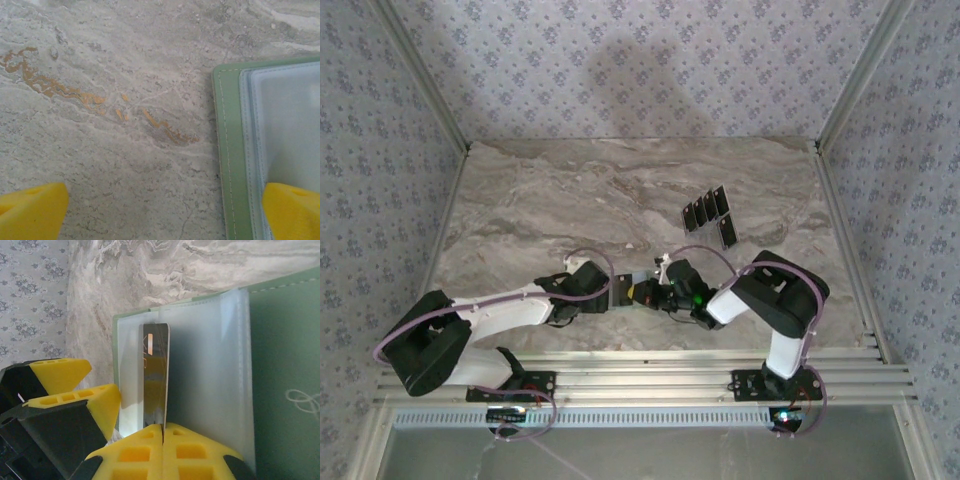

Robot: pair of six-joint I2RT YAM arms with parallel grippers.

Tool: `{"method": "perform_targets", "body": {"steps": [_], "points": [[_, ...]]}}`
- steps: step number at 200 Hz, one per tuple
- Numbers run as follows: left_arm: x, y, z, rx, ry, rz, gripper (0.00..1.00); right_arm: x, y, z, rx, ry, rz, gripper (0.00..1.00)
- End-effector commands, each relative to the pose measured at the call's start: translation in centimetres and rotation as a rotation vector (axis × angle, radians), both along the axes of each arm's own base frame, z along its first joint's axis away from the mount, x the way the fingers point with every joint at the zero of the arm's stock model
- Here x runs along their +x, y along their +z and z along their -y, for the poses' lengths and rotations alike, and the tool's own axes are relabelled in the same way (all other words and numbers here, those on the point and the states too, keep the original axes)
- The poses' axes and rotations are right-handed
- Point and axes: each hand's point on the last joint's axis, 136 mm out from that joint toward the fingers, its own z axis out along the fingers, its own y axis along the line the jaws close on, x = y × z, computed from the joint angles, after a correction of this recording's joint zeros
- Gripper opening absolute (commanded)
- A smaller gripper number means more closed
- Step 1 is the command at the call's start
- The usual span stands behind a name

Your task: Put the credit cards into the card holder

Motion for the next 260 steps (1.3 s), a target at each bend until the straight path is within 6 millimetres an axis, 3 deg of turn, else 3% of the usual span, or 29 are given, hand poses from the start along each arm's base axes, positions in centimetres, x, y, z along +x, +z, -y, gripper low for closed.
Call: {"method": "perform_targets", "body": {"steps": [1,45,93,115,137,156,173,206,260], "points": [[-0.4,-0.7,-0.6,0.018,0.007,-0.026,1.00,-1.2,-2.1,-0.2,-0.069,0.036,-0.065,0.00],[0.0,0.5,-0.2,0.009,0.002,-0.010,1.00,-1.2,-2.6,-0.6,-0.110,0.056,-0.084,0.00],[0.7,3.1,-1.4,0.011,0.062,0.018,1.00,-0.6,-0.7,-0.3,-0.184,0.072,-0.065,0.41],[0.6,3.0,-2.7,0.023,0.102,-0.006,1.00,-0.3,0.2,0.0,-0.238,0.081,-0.053,0.51],[0.4,2.3,-3.8,0.039,0.132,-0.033,1.00,0.0,1.0,0.4,-0.297,0.089,-0.042,0.53],[0.1,1.7,-4.4,0.041,0.148,-0.050,1.00,0.3,1.5,0.9,-0.363,0.093,-0.034,0.51],[0.0,1.2,-4.8,0.043,0.159,-0.062,1.00,0.6,1.4,1.3,-0.450,0.103,-0.021,0.41],[-0.1,0.3,-5.2,0.046,0.165,-0.078,1.00,1.1,1.0,1.2,-0.562,0.127,-0.004,0.15],[-0.1,-0.5,-4.8,0.044,0.161,-0.103,1.00,1.6,-0.4,0.4,-0.626,0.150,-0.012,0.08]]}}
